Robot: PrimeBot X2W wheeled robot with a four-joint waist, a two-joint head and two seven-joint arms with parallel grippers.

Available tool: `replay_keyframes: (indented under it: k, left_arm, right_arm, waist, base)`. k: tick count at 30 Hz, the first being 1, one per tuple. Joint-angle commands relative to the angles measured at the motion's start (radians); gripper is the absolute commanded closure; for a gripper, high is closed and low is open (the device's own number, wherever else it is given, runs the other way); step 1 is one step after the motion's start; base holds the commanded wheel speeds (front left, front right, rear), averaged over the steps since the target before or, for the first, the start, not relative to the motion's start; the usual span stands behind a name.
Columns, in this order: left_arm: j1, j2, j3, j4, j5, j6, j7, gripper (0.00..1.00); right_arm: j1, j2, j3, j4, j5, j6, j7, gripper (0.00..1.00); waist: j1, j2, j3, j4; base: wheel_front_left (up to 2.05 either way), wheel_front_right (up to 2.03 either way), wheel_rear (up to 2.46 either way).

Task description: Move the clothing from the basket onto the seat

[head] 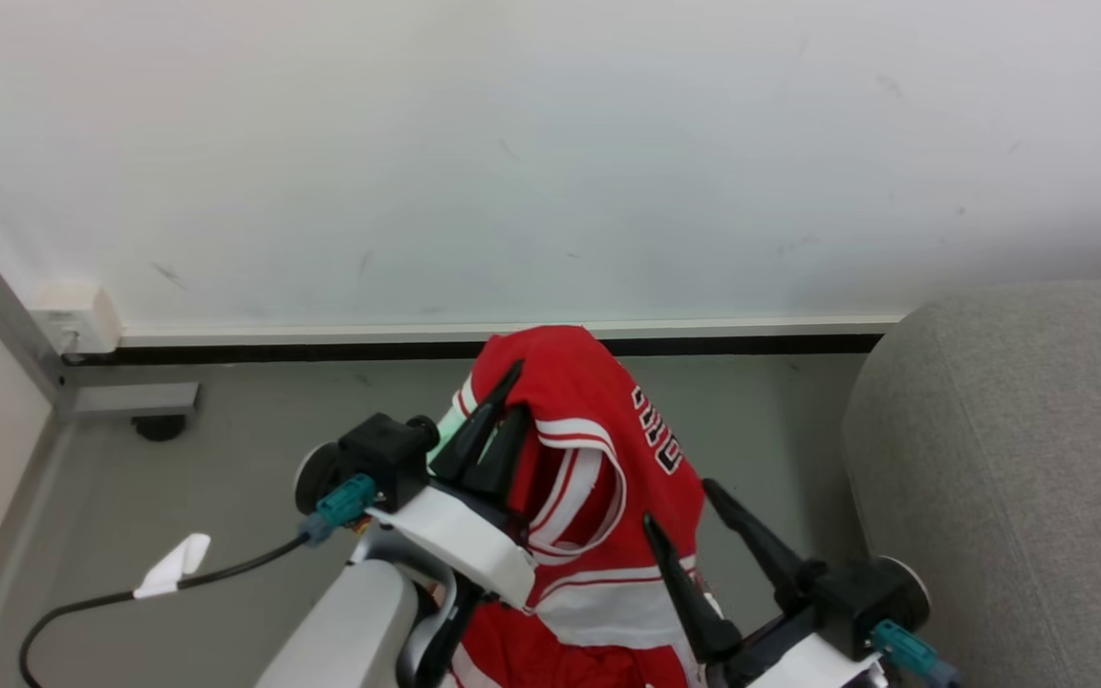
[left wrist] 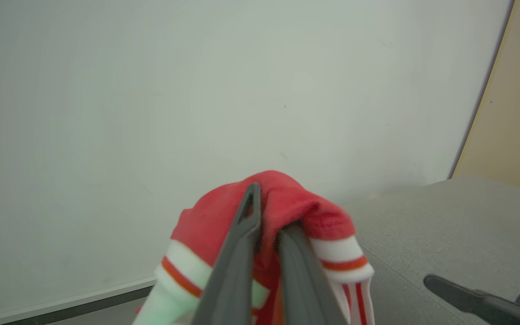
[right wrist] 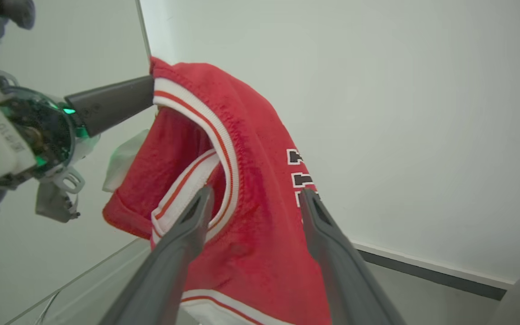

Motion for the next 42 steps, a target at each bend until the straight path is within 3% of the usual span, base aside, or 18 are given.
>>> replay_keyframes:
  k: [1,12,24,25,27,42]
  left_arm:
    - [0.013,-0.006,-0.008,-0.009,-0.012,-0.004,-0.004,1.0]
    - [0.041,-0.034,-0.128,-0.032,-0.032,-0.02,-0.007,1.0]
    - [0.046,-0.041,-0.238,-0.045,-0.076,-0.027,-0.005,1.0]
    - [0.044,-0.041,-0.242,-0.044,-0.077,-0.025,-0.005,1.0]
    - [0.034,-0.042,-0.25,-0.041,-0.083,-0.019,-0.005,1.0]
    - [0.023,-0.025,-0.22,-0.036,-0.097,0.006,-0.007,1.0]
  right_arm:
    - [-0.026,-0.004,0.021,0.029,0.014,-0.002,0.001,0.0]
    - [-0.165,-0.006,0.12,0.298,0.008,-0.002,0.001,0.0]
    - [-0.209,-0.007,0.058,0.38,-0.096,-0.002,0.001,0.0]
    - [-0.211,-0.007,0.059,0.384,-0.093,-0.002,0.001,0.03]
    - [-0.216,-0.005,0.061,0.383,-0.083,-0.002,0.001,1.0]
    - [-0.186,-0.003,0.047,0.334,-0.049,-0.002,0.001,1.0]
  waist:
    - [0.0,-0.0001,0.001,0.011]
    - [0.0,-0.0001,-0.003,0.104]
    - [0.0,-0.0001,-0.007,0.187]
    - [0.0,-0.0001,-0.008,0.192]
    - [0.0,-0.0001,-0.01,0.204]
    - [0.0,-0.0001,-0.004,0.194]
  base:
    - [0.0,0.0,0.0]
    - [0.0,0.0,0.0]
    - [0.0,0.0,0.0]
    - [0.0,0.0,0.0]
    - [0.0,0.0,0.0]
    - [0.0,0.0,0.0]
